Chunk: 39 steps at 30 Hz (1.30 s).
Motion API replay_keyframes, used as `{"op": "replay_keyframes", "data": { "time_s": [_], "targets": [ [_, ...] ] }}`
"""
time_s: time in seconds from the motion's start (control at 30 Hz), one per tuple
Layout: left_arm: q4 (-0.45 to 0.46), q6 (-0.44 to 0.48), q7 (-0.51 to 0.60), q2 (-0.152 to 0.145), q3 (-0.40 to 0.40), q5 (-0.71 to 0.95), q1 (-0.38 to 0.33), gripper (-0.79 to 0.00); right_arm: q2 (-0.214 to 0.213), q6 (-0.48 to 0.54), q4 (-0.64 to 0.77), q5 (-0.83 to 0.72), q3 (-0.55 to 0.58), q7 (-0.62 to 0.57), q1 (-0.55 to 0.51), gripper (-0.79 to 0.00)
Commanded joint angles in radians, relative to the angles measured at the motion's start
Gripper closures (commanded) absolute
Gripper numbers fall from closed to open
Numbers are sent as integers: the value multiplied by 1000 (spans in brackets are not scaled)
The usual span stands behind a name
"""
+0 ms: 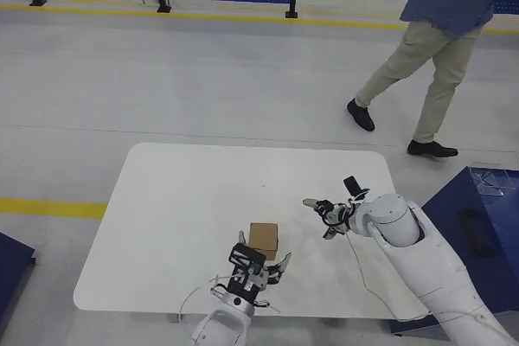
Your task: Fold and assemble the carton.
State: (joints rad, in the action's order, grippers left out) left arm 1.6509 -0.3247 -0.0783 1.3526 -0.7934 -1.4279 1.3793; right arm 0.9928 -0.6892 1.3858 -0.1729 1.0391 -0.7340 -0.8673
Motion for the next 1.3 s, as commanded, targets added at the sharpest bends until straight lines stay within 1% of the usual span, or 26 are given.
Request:
{"op": "replay_keyframes", "data": {
  "time_s": [0.0, 0.1, 0.37, 0.47, 0.67, 0.9, 1.1, 1.27],
  "targets": [
    [-47, -42, -5, 13, 18, 21, -10, -785, 0, 0, 0, 0, 0, 0, 0, -785],
    [-103, -85, -15, 32, 40, 46, -31, -785, 0, 0, 0, 0, 0, 0, 0, -785],
    [-267, -157, -63, 82, 91, 78, -92, -785, 0, 0, 0, 0, 0, 0, 0, -785],
    [-328, -161, -82, 101, 103, 100, -118, -785, 0, 0, 0, 0, 0, 0, 0, -785],
    [-409, -165, -139, 135, 113, 137, -160, -785, 0, 0, 0, 0, 0, 0, 0, -785],
    [-461, -158, -172, 161, 111, 167, -180, -785, 0, 0, 0, 0, 0, 0, 0, -785],
    [-472, -167, -193, 175, 100, 166, -181, -785, 0, 0, 0, 0, 0, 0, 0, -785],
    [-475, -175, -190, 185, 93, 156, -178, -785, 0, 0, 0, 0, 0, 0, 0, -785]
  ]
}}
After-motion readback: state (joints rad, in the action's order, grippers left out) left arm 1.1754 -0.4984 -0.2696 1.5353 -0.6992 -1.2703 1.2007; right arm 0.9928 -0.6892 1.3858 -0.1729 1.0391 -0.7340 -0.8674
